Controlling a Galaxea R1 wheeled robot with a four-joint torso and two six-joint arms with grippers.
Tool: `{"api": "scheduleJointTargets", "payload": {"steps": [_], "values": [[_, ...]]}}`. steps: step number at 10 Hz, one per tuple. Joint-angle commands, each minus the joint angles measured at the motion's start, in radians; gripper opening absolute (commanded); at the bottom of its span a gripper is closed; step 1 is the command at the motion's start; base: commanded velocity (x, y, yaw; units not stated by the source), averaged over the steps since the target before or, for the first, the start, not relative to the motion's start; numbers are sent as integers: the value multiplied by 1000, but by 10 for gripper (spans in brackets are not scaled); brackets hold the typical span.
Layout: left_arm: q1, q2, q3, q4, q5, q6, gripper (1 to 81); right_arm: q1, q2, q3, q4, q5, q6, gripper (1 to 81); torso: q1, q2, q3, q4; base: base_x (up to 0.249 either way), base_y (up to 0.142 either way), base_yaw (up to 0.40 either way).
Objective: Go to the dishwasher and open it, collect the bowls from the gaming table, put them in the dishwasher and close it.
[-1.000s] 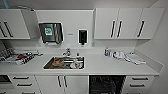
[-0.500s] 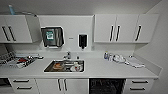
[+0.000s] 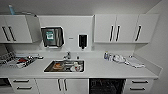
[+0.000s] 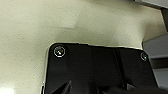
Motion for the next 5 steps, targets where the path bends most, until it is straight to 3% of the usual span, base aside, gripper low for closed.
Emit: {"api": "scheduleJointTargets", "payload": {"steps": [1, 5], "values": [[-57, -3, -1, 8, 41, 4, 811, 62, 2, -1, 0, -65, -1, 811, 0, 0, 0, 0, 0, 0, 0], [-57, -8, -18, 0, 41, 3, 811, 60, 4, -1, 0, -65, -1, 811, 0, 0, 0, 0, 0, 0, 0]]}}
